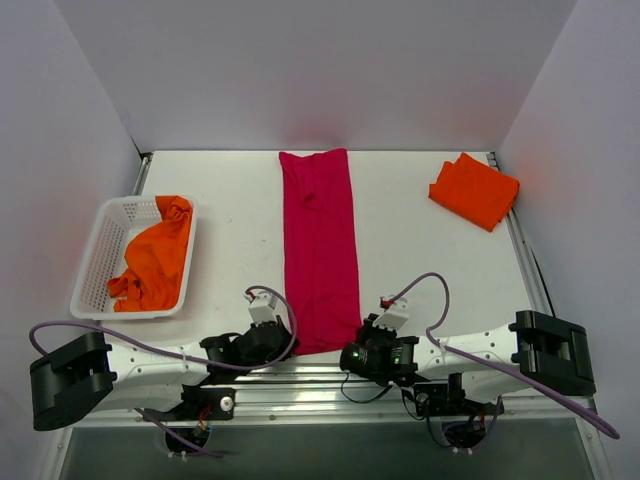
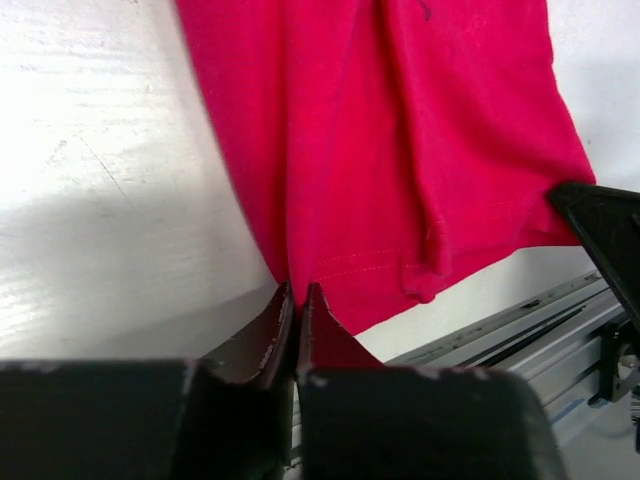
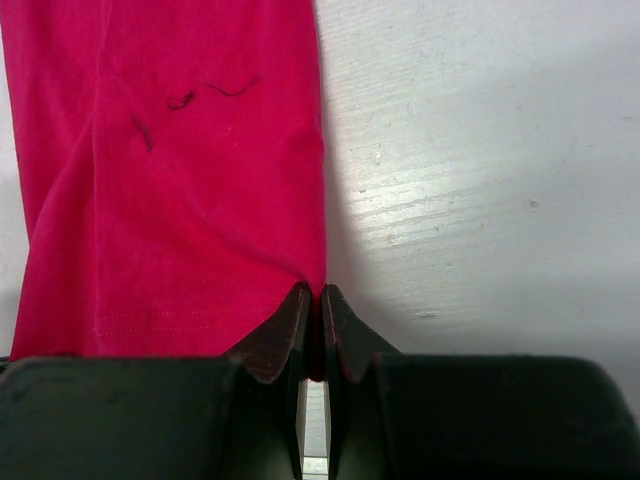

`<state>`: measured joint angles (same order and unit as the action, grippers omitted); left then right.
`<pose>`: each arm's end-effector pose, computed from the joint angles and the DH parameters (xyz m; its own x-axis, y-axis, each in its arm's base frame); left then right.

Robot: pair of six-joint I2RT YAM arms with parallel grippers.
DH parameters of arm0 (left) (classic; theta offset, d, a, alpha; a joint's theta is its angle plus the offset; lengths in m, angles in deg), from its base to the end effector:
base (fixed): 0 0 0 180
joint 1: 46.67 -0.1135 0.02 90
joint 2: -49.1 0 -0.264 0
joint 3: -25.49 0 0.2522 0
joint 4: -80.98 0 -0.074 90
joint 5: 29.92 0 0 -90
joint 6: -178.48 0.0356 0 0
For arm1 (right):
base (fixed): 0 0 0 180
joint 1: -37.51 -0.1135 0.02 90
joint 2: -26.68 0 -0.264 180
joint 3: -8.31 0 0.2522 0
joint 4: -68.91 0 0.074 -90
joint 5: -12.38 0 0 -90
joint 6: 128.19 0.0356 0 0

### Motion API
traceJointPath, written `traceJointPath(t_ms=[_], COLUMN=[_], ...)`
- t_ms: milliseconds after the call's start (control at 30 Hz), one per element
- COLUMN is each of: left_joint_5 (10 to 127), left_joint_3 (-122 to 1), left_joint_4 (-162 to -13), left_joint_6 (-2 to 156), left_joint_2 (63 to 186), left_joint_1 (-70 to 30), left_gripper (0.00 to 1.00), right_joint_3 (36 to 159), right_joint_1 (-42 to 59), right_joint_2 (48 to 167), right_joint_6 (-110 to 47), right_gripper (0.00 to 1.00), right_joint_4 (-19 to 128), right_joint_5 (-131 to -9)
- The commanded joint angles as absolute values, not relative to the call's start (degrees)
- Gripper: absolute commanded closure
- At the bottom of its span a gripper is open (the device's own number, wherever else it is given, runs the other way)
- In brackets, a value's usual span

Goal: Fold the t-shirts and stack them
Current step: Grab the bottom of the folded rectangular tshirt with both arms, then fold the folded rectangular tshirt in 1/3 of the way

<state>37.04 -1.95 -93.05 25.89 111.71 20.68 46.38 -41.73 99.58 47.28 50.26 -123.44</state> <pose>0.0841 -0.1655 0.1324 -0.7698 -0.2766 -0.5753 0.1138 0.8274 -0.5500 0.0640 0.1998 0.1424 -0.6149 0.4853 -0.6215 0.1018 0.8304 0.5477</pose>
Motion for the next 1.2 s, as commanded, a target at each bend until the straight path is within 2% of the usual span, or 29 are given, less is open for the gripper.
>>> traceJointPath(t_ms=[0, 400, 733, 833, 1000, 1167], left_joint_5=[34.7, 33.0, 27.0, 26.0, 25.4, 34.7], left_joint_3=[-4.2, -9.5, -20.9, -24.9, -29.3, -29.3], left_joint_4=[-93.7, -75.0, -63.2, -63.5, -69.6, -77.1], left_joint_6=[23.7, 23.9, 27.1, 30.2, 38.9, 41.5], left_joint_2=[111.3, 101.4, 98.3, 98.5, 101.3, 107.2], left_joint_1=[22.3, 24.0, 23.4, 22.2, 17.5, 6.9], left_gripper=[0.97, 0.98, 0.96, 0.94, 0.94, 0.94], right_joint_3=[46.8, 50.5, 63.3, 67.1, 67.9, 67.1], right_joint_1=[-42.3, -49.1, -47.0, -43.7, -35.2, -26.2], right_joint_2=[97.5, 94.9, 96.2, 96.0, 95.1, 95.6], right_joint_6=[48.6, 57.3, 51.6, 43.1, 22.2, 10.5], right_gripper=[1.00, 1.00, 1.00, 1.00, 1.00, 1.00], right_joint_4=[46.4, 32.1, 21.8, 23.8, 38.9, 51.4], right_joint_5=[-127.4, -129.2, -138.8, -140.4, -137.4, -130.2])
